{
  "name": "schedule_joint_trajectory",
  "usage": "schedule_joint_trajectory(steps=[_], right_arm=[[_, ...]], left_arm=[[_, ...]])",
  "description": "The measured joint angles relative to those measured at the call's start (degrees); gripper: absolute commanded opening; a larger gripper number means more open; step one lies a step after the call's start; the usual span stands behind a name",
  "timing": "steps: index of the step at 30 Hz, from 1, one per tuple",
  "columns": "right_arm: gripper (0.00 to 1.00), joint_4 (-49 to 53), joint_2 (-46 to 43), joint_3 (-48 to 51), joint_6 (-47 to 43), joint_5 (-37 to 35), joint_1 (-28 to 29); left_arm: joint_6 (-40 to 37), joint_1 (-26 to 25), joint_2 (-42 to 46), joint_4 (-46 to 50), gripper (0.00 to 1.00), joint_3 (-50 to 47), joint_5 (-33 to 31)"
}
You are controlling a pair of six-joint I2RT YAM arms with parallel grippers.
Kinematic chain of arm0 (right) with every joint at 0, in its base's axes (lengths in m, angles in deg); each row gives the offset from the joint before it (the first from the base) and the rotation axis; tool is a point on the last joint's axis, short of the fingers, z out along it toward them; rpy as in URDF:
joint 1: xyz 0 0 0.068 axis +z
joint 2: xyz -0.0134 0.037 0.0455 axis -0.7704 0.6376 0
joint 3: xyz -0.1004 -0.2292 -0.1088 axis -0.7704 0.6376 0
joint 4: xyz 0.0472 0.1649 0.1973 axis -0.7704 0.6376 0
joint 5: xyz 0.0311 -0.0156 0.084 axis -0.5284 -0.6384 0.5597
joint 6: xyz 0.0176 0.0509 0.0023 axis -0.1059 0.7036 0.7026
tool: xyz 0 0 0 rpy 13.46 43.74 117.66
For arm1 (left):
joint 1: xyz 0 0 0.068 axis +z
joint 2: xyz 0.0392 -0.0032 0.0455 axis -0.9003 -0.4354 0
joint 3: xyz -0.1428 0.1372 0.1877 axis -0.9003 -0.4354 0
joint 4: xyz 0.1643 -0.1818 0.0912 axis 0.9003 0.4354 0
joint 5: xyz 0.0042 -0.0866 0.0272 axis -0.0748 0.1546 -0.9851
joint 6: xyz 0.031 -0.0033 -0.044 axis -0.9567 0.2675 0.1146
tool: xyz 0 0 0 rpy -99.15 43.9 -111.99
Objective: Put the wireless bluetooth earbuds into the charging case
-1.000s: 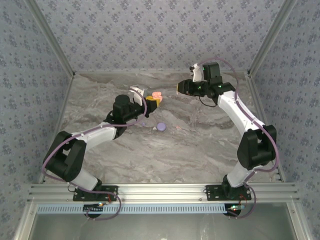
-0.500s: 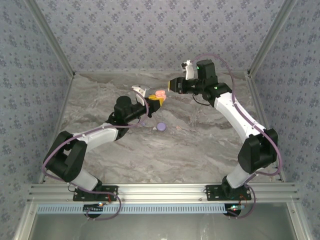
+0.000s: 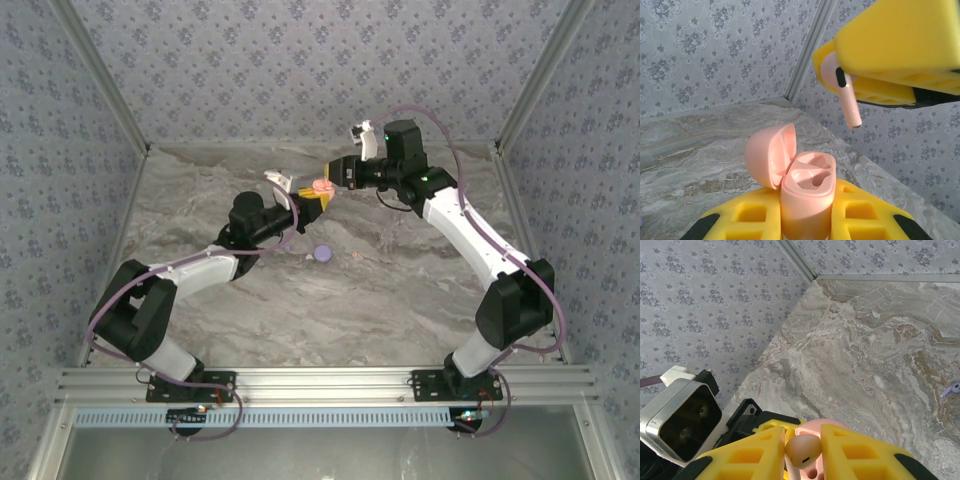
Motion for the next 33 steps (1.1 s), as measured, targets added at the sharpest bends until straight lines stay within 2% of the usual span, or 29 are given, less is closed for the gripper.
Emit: schedule_joint_trajectory(steps=[33], right_arm=[[0.25, -0.4, -0.7, 0.2, -1.7, -1.5, 1.2]], left_arm=[[2.7, -0.3, 0.0, -1.6, 0.09, 1.2, 2.1]])
